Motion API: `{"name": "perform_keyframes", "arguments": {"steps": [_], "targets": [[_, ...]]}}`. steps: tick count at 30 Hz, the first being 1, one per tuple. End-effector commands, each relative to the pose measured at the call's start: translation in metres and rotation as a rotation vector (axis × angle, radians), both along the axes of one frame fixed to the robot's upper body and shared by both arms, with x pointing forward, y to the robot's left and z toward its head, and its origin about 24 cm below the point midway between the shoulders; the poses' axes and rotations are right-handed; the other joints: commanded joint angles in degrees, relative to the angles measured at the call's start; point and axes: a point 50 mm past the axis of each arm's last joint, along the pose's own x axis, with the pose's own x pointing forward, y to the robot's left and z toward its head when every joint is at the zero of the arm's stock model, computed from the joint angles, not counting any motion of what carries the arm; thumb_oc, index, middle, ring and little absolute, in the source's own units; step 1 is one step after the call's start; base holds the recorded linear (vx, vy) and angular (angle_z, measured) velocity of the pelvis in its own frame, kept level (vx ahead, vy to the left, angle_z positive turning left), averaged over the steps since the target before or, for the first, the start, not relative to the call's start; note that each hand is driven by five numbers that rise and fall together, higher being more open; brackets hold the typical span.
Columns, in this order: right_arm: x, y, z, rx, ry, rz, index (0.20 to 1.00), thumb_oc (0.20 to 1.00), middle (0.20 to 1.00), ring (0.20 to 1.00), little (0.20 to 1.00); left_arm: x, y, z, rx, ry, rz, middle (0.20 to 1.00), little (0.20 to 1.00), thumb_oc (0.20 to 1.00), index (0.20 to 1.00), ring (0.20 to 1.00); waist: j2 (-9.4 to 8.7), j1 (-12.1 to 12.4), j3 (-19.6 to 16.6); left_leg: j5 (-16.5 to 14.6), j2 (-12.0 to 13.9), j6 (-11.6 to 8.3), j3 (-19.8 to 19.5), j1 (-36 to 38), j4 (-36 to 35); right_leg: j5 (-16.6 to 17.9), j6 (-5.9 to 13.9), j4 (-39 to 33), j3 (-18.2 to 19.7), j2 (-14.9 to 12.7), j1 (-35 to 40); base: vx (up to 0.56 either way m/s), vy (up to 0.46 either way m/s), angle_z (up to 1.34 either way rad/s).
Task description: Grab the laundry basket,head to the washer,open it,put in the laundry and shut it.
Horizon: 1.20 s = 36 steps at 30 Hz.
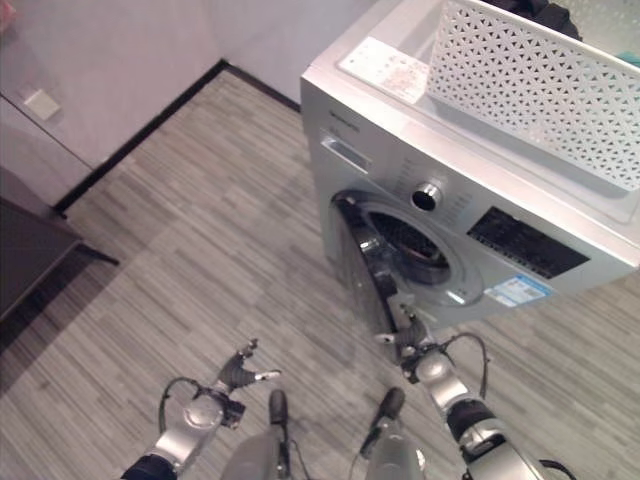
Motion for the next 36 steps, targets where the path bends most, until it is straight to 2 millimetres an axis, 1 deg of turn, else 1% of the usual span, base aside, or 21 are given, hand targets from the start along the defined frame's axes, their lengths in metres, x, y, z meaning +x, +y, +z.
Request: {"name": "perform_keyframes", "arguments": {"steps": [1,4,7,8,11,12,13,15,16,18,21,22,23,24,26,27,29,31,33,35,36], "targets": [[0.014,0.066,0.008,0.135,-0.033,0.152,1.000,1.000,1.000,1.000,1.000,0.021,-0.007,0.037,0.032,-0.240,-0.034,1.000,1.000,1.000,1.000,1.000,0.10,5.4,-0.1,-11.5,2.2,-0.79,-0.7,9.1,3.8,3.4,7.05,-3.4,3.6,-3.7,-6.5,-0.04,0.074,-0.03],[0.010,0.080,0.004,0.179,-0.011,0.156,1.000,1.000,1.000,1.000,1.000,0.023,-0.002,0.047,0.056,-0.298,-0.010,1.000,1.000,1.000,1.000,1.000,-0.06,6.1,-0.5,-11.6,1.6,-0.50,-1.2,9.6,3.2,3.8,7.53,-3.2,3.3,-4.6,-6.0,-0.01,0.042,-0.02],[0.005,0.096,-0.002,0.243,0.033,0.150,1.000,1.000,1.000,1.000,1.000,0.027,0.004,0.071,0.062,-0.423,0.017,1.000,1.000,1.000,1.000,1.000,-0.12,7.3,-1.3,-11.8,0.6,-0.16,-1.7,10.3,2.5,4.4,8.13,-3.2,2.8,-5.6,-5.1,0.00,0.029,-0.01],[0.004,0.096,-0.003,0.245,0.034,0.151,1.000,1.000,1.000,1.000,1.000,0.027,0.005,0.071,0.063,-0.422,0.018,1.000,1.000,1.000,1.000,1.000,-0.21,7.2,-1.3,-11.8,0.5,-0.14,-1.8,10.4,2.4,4.4,8.16,-3.2,2.8,-5.6,-5.1,0.01,0.023,0.03],[-0.002,0.097,-0.010,0.273,0.069,0.125,1.000,1.000,1.000,1.000,1.000,0.028,0.012,0.095,0.047,-0.547,0.059,1.000,1.000,1.000,1.000,1.000,-0.63,7.6,-1.8,-11.9,0.2,-0.04,-2.2,10.9,2.0,4.9,8.55,-3.2,2.6,-6.2,-4.6,0.01,0.003,0.07],[-0.002,0.097,-0.010,0.273,0.069,0.125,1.000,1.000,1.000,1.000,1.000,0.028,0.012,0.095,0.047,-0.547,0.060,1.000,1.000,1.000,1.000,1.000,-0.64,7.6,-1.8,-11.9,0.2,-0.04,-2.2,10.9,2.0,4.9,8.55,-3.2,2.6,-6.2,-4.6,0.02,-0.004,0.12],[-0.008,0.090,-0.017,0.272,0.092,0.103,1.000,1.000,1.000,1.000,1.000,0.028,0.014,0.109,0.055,-0.612,0.044,1.000,1.000,1.000,1.000,1.000,-0.88,7.4,-2.0,-11.9,0.2,-0.06,-2.2,11.2,1.9,4.9,8.69,-3.1,2.5,-6.3,-4.4,0.03,-0.004,0.22],[-0.010,0.087,-0.019,0.269,0.100,0.094,1.000,1.000,1.000,1.000,1.000,0.028,0.015,0.114,0.055,-0.636,0.037,1.000,1.000,1.000,1.000,1.000,-0.97,7.3,-2.2,-11.9,0.2,-0.04,-2.2,11.3,1.8,5.0,8.75,-3.1,2.5,-6.3,-4.4,0.03,-0.009,0.19],[-0.017,0.077,-0.027,0.263,0.135,0.071,1.000,1.000,1.000,1.000,1.000,0.029,0.017,0.131,0.035,-0.708,0.044,1.000,1.000,1.000,1.000,1.000,-1.23,7.0,-2.4,-12.0,0.3,-0.04,-2.1,11.6,1.8,5.0,8.85,-3.0,2.4,-6.2,-4.3,0.03,-0.018,0.04],[-0.020,0.075,-0.029,0.258,0.144,0.071,1.000,1.000,1.000,1.000,1.000,0.029,0.018,0.137,0.020,-0.733,0.050,1.000,1.000,1.000,1.000,1.000,-1.36,6.8,-2.6,-12.1,0.4,-0.07,-2.1,11.7,1.7,5.0,8.87,-3.1,2.5,-6.2,-4.3,0.00,0.000,0.00],[-0.033,0.057,-0.040,0.245,0.188,0.033,1.000,1.000,1.000,1.000,1.000,0.031,0.014,0.171,-0.030,-0.867,-0.009,1.000,1.000,1.000,1.000,1.000,-1.74,5.8,-3.0,-12.4,0.6,-0.10,-1.7,12.2,1.8,5.1,8.98,-3.0,2.8,-6.0,-4.4,0.02,-0.017,0.01],[-0.033,0.057,-0.040,0.245,0.188,0.033,1.000,1.000,1.000,1.000,1.000,0.031,0.014,0.172,-0.031,-0.866,-0.010,1.000,1.000,1.000,1.000,1.000,-1.74,5.8,-3.0,-12.4,0.6,-0.09,-1.6,12.2,1.8,5.1,8.98,-3.0,2.8,-6.0,-4.4,0.00,0.000,0.00],[-0.040,0.048,-0.046,0.232,0.215,0.011,1.000,1.000,1.000,1.000,1.000,0.031,0.011,0.185,-0.084,-0.898,-0.074,1.000,1.000,1.000,1.000,1.000,-1.74,5.1,-3.1,-12.6,0.6,-0.06,-1.1,12.5,1.8,5.1,9.01,-2.9,3.2,-5.7,-4.6,0.00,0.000,0.00],[-0.040,0.048,-0.046,0.232,0.216,0.011,1.000,1.000,1.000,1.000,1.000,0.030,0.011,0.186,-0.086,-0.897,-0.075,1.000,1.000,1.000,1.000,1.000,-1.75,5.1,-3.1,-12.7,0.6,-0.06,-1.0,12.5,1.7,5.1,9.01,-2.9,3.3,-5.7,-4.6,0.03,0.006,-0.03],[-0.054,0.035,-0.056,0.203,0.269,0.000,1.000,1.000,1.000,1.000,1.000,0.028,0.001,0.207,-0.208,-0.932,-0.229,1.000,1.000,1.000,1.000,1.000,-1.63,3.6,-3.7,-12.9,0.8,-0.10,-0.2,13.3,1.4,5.1,9.07,-2.8,3.9,-5.4,-4.8,0.04,0.024,-0.04],[-0.054,0.035,-0.056,0.203,0.270,0.000,1.000,1.000,1.000,1.000,1.000,0.027,0.001,0.207,-0.210,-0.930,-0.231,1.000,1.000,1.000,1.000,1.000,-1.63,3.7,-3.7,-12.9,0.8,-0.10,-0.1,13.4,1.3,5.1,9.07,-2.8,3.9,-5.4,-4.9,0.05,0.032,-0.06],[-0.069,0.019,-0.066,0.155,0.341,0.008,1.000,1.000,1.000,1.000,1.000,0.026,-0.016,0.206,-0.417,-0.811,-0.419,1.000,1.000,1.000,1.000,1.000,-1.40,1.7,-4.5,-13.0,1.0,-0.11,0.8,14.1,1.1,5.2,9.05,-2.7,4.7,-5.1,-5.3,0.05,0.029,-0.10],[-0.079,0.014,-0.072,0.127,0.383,0.019,1.000,1.000,1.000,1.000,1.000,0.025,-0.026,0.203,-0.542,-0.733,-0.501,1.000,1.000,1.000,1.000,1.000,-1.44,0.9,-5.0,-13.2,1.1,-0.09,1.5,14.7,0.9,5.3,8.96,-2.7,5.2,-4.8,-5.5,0.05,0.025,-0.17],[-0.088,0.010,-0.077,0.102,0.421,0.035,1.000,1.000,1.000,1.000,1.000,0.026,-0.043,0.192,-0.647,-0.612,-0.590,1.000,1.000,1.000,1.000,1.000,-1.63,-0.2,-5.6,-13.3,1.1,-0.04,2.2,15.5,0.5,5.4,8.92,-2.7,5.8,-4.4,-5.7,0.05,0.009,-0.15],[-0.090,0.008,-0.078,0.095,0.434,0.042,1.000,1.000,1.000,1.000,1.000,0.027,-0.050,0.186,-0.693,-0.554,-0.624,1.000,1.000,1.000,1.000,1.000,-1.72,-0.5,-5.8,-13.4,1.2,-0.01,2.6,15.8,0.4,5.4,8.91,-2.7,6.1,-4.2,-5.9,0.05,-0.003,-0.14],[-0.096,0.007,-0.081,0.083,0.458,0.054,1.000,1.000,1.000,1.000,1.000,0.027,-0.069,0.170,-0.858,-0.412,-0.644,1.000,1.000,1.000,1.000,1.000,-2.14,-1.8,-6.1,-13.6,1.2,0.10,3.1,16.3,0.2,5.5,8.79,-2.6,6.8,-3.8,-6.1,0.06,-0.010,-0.20]]}}
